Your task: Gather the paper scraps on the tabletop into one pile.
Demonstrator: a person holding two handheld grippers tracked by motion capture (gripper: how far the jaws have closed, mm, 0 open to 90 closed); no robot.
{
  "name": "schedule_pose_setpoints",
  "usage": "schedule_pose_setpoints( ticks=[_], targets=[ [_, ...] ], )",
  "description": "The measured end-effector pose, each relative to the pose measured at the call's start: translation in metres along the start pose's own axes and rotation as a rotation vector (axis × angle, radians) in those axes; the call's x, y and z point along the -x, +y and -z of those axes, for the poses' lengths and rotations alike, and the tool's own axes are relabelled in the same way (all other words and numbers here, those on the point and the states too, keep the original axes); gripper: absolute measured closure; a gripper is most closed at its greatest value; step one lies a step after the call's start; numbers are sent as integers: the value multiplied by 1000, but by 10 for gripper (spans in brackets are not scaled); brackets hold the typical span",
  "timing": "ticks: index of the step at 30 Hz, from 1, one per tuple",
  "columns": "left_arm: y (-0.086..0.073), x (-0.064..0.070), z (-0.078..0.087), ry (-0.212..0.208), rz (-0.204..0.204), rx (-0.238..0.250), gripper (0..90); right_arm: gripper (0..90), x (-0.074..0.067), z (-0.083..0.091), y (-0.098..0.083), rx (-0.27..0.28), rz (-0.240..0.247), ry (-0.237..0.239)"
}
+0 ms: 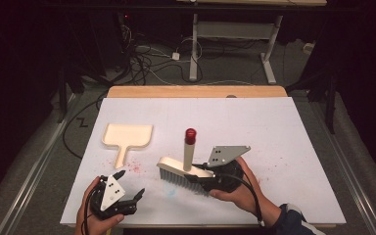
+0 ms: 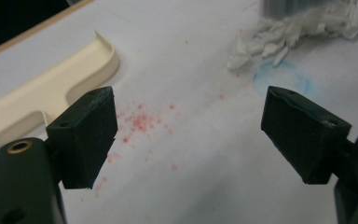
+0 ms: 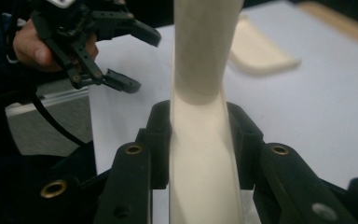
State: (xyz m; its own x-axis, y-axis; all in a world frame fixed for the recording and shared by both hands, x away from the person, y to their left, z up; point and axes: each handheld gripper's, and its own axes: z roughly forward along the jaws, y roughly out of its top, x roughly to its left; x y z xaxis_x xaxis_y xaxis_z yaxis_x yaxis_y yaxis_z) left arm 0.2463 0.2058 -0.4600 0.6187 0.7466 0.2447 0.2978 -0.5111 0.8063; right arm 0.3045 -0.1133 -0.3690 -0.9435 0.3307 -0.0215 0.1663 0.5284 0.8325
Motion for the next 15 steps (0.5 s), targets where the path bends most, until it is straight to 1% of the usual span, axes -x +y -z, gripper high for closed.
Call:
schedule_pose_setpoints(
  ticks=[1, 2, 3, 4, 5, 6, 7, 8, 9, 10, 11, 12, 13, 14, 15],
  targets=[
    [0, 0, 0, 0, 0, 0, 169, 683, 0, 1, 2, 4, 16, -3],
    [-2, 1, -1, -13, -9, -5, 169, 683, 0, 1, 2, 4, 16, -3],
    [-5, 2, -4, -19, -25, -23, 169, 683, 2, 1, 2, 1, 10, 0],
    [-9, 2, -6, -21, -31, -57, 168, 683, 6, 0, 0, -11, -9, -11],
    [-9, 2, -6, -21, -31, -57, 168, 683, 6, 0, 0, -11, -9, -11],
    [-9, 0, -7, -31, -18, -42, 168, 683, 7, 0, -2, -17, -1, -21],
    [-9, -1, -6, -33, -11, -34, 168, 684, 8, 0, -5, -30, 9, -54],
    [-9, 1, -6, -30, -22, -34, 168, 684, 10, 3, -9, -48, 2, -83],
    [-9, 1, -6, -30, -22, -34, 168, 684, 11, 6, -11, -48, 3, -95],
    [-9, 3, -6, -34, -25, -48, 168, 684, 11, 6, -11, -48, 3, -95],
    [-10, 5, -6, -29, -41, -60, 168, 683, 12, 10, -13, -45, -1, -113],
    [-10, 6, -6, -28, -48, -66, 168, 684, 17, 20, -15, -41, -1, -150],
    [-10, 6, -6, -32, -49, -67, 168, 684, 17, 20, -15, -41, -1, -150],
    [-10, 7, -7, -34, -50, -68, 167, 683, 20, 24, -16, -36, -14, -169],
    [-10, 7, -7, -37, -51, -69, 168, 684, 26, 33, -22, -41, -34, -199]
  ],
)
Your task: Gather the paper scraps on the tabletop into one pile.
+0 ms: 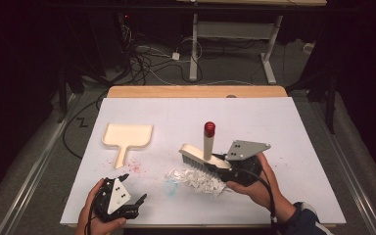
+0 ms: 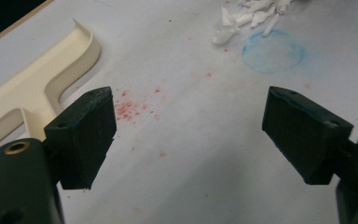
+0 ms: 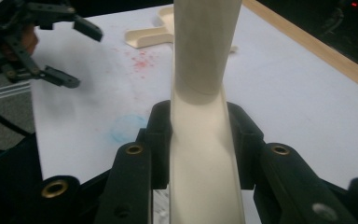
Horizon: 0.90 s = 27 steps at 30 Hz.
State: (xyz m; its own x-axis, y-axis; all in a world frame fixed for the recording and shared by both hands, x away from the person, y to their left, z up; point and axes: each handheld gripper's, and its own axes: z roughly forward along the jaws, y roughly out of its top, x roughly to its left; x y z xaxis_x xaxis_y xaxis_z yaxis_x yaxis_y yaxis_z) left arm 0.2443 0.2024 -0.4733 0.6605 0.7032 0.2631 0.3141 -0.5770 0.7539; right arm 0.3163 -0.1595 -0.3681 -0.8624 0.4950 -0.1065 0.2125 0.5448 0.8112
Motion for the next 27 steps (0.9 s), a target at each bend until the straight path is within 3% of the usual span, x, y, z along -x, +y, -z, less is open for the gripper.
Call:
schedule_pose_setpoints(
  ticks=[3, 6, 7, 8, 9, 10, 12, 16, 21, 27],
  targets=[
    [0, 1, -2, -7, -7, -6, 167, 683, 8, 7, -7, -18, -9, -70],
    [-1, 1, -3, -11, -13, -13, 168, 684, 27, 18, -28, -60, -64, -164],
    [-1, 1, -2, -12, -11, -9, 167, 684, 29, 19, -34, -77, -72, -194],
    [-1, 1, -2, -12, -11, -9, 167, 684, 29, 19, -34, -77, -72, -194],
    [-2, 1, -1, -12, -12, -7, 168, 683, 33, 20, -46, -108, -85, -245],
    [-2, 2, 0, -12, -14, -8, 168, 683, 33, 20, -46, -108, -85, -245],
    [-2, 2, 0, -13, -18, -10, 167, 684, 35, 18, -59, -149, -89, -294],
    [-1, 3, -1, -14, -22, -12, 167, 684, 34, 12, -65, -163, -103, -286],
    [-2, 2, -2, -20, -20, -15, 167, 683, 24, 3, -63, -160, -83, -274],
    [-1, 3, -2, -23, -24, -18, 168, 683, 1, -14, -59, -133, -63, -251]
  ],
)
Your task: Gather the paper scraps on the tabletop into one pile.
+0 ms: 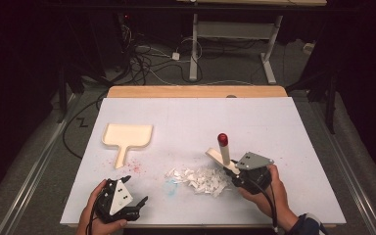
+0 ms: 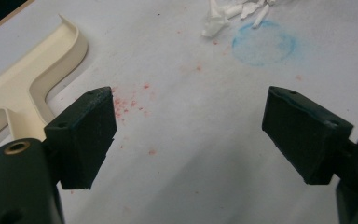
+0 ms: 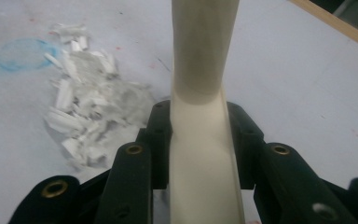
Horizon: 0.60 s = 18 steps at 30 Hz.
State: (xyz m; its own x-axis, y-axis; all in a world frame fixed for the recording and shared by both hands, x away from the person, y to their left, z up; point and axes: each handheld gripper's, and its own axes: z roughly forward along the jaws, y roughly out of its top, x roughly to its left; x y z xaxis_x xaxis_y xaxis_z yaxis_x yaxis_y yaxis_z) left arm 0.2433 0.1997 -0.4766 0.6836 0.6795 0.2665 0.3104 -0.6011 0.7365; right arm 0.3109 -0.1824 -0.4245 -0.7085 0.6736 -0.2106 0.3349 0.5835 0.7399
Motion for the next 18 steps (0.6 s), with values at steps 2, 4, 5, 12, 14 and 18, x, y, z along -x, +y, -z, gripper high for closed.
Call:
schedule_pose_setpoints(
  ticks=[2, 4, 5, 12, 14, 18],
  targets=[
    [0, 0, -1, -1, -1, -1, 167, 682, -8, -4, 2, 20, -2, 4],
    [0, 0, -1, -3, -1, -1, 167, 682, -15, -7, 4, 40, -5, 6],
    [0, 0, -2, -3, -1, -2, 167, 682, -17, -8, 5, 47, -6, 5],
    [1, 0, -2, -4, 0, -1, 167, 683, -20, -10, 11, 95, -8, 23],
    [1, 0, -2, -3, -1, -4, 167, 683, -17, -8, 12, 101, -21, 26],
    [1, 0, -2, -3, -2, -3, 168, 684, -6, 0, 16, 132, -39, 2]
  ],
)
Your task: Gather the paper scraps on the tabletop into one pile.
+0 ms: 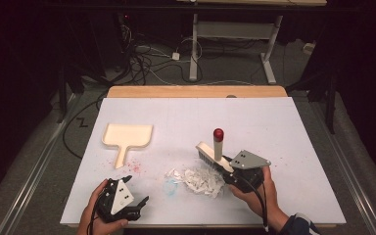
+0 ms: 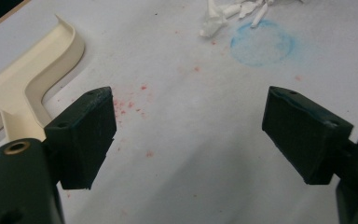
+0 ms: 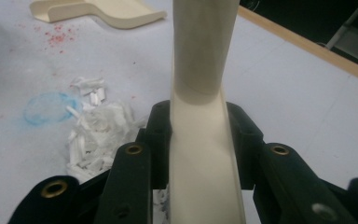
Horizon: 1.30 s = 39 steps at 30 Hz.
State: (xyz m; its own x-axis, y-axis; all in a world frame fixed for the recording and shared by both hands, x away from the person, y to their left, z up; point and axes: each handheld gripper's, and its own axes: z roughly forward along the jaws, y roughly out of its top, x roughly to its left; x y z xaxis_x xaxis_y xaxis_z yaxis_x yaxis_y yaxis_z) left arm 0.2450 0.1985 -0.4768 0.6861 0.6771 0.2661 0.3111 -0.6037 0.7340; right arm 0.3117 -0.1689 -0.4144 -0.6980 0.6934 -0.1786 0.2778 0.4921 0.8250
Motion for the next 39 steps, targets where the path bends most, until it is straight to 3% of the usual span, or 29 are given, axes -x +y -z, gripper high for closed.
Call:
schedule_pose_setpoints(
  ticks=[6, 8, 17, 18, 19, 20, 21, 22, 24, 26, 27, 29, 33, 35, 39],
  targets=[
    [0, 0, -1, -1, 4, -2, 167, 683, 10, -2, 4, 14, 5, -44],
    [0, 0, -1, -2, 5, -1, 168, 683, 12, -10, 0, -14, 6, -76],
    [1, -2, 1, 14, 32, -3, 168, 684, 10, -2, -7, -37, 17, -75],
    [3, -3, 2, 1, 55, 21, 167, 683, 11, -3, -7, -33, 15, -70],
    [7, -4, 4, -14, 69, 63, 168, 684, 13, -5, -6, -32, -51, -6],
    [11, -2, 6, 4, 56, 63, 168, 682, 12, -8, -6, -50, -95, 44],
    [14, 0, 6, 47, 8, 52, 168, 683, 8, -9, -5, -68, -45, 43],
    [14, -3, 4, 37, 12, 58, 167, 683, 1, -9, -4, -78, 70, -38],
    [12, -5, 1, 20, 27, 56, 167, 683, 2, -10, -6, -79, 47, -26],
    [9, -7, -5, 14, 11, 27, 167, 684, 7, -10, -10, -76, -32, 45],
    [7, -6, -7, 14, 0, 13, 167, 683, 1, -8, -10, -76, 7, 5],
    [6, -4, -8, 8, -9, 2, 167, 683, -1, -8, -11, -73, 1, 12],
    [5, 0, -1, 5, -9, 25, 167, 683, -27, -19, -2, -70, 14, 44],
    [5, 0, -1, 5, -10, 20, 167, 683, -38, -24, 4, -56, 34, 30],
    [6, -2, -3, 2, -8, 26, 167, 684, -47, -32, 11, -40, 61, 43]
  ],
)
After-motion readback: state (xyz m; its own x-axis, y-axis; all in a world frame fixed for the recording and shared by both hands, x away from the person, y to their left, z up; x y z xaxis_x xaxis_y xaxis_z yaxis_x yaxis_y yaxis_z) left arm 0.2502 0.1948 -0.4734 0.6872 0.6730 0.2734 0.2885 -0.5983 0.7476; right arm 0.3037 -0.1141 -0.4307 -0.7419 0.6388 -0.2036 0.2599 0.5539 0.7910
